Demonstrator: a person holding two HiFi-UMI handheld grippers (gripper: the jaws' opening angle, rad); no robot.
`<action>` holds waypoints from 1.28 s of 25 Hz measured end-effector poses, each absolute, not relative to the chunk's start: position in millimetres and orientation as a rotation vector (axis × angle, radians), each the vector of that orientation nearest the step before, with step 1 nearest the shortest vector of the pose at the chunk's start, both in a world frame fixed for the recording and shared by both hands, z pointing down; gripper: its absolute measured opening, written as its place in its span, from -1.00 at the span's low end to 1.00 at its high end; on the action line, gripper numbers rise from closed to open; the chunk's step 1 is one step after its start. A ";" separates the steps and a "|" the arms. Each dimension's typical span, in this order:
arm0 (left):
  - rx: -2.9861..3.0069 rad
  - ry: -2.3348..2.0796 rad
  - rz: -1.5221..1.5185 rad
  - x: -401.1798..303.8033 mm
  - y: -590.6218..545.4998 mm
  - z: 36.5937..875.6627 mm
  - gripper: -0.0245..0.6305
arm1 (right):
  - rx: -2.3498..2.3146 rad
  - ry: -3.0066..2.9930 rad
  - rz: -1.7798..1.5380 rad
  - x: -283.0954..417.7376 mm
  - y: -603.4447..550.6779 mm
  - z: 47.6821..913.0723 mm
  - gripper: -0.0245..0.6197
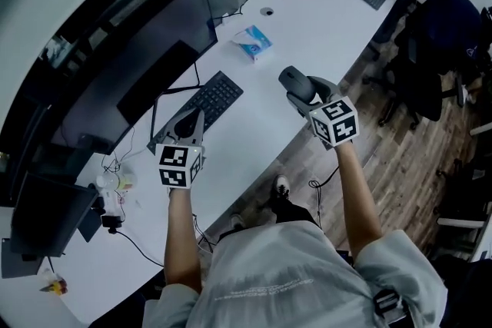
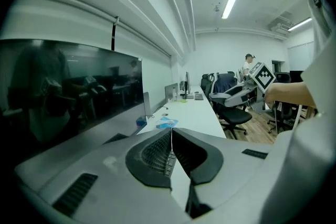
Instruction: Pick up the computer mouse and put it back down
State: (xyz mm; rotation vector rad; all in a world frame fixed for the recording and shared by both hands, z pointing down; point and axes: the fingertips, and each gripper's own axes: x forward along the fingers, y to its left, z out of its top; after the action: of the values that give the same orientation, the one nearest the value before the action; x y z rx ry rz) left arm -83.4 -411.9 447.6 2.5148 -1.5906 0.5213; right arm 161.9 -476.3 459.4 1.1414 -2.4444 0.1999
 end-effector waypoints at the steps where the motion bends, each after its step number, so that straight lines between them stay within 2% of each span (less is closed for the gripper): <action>1: 2.491 -1.601 0.526 -84.7 -417.0 452.6 -0.88 | 1.106 -2.448 0.207 159.1 -485.0 467.2 -0.01; 20: 2.094 -1.720 0.607 -91.7 -458.0 553.0 -0.88 | 0.597 -2.387 0.365 99.6 -592.4 634.8 -0.01; 32: 1.951 -1.728 0.629 -101.5 -458.7 589.0 -0.88 | 0.427 -2.344 0.324 54.1 -615.5 682.2 -0.01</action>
State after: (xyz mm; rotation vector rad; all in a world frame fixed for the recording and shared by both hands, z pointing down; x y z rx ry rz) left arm -101.5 -458.7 589.0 1.9512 -1.7281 0.6288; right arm 54.1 -615.5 682.2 0.4275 -2.3440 0.3235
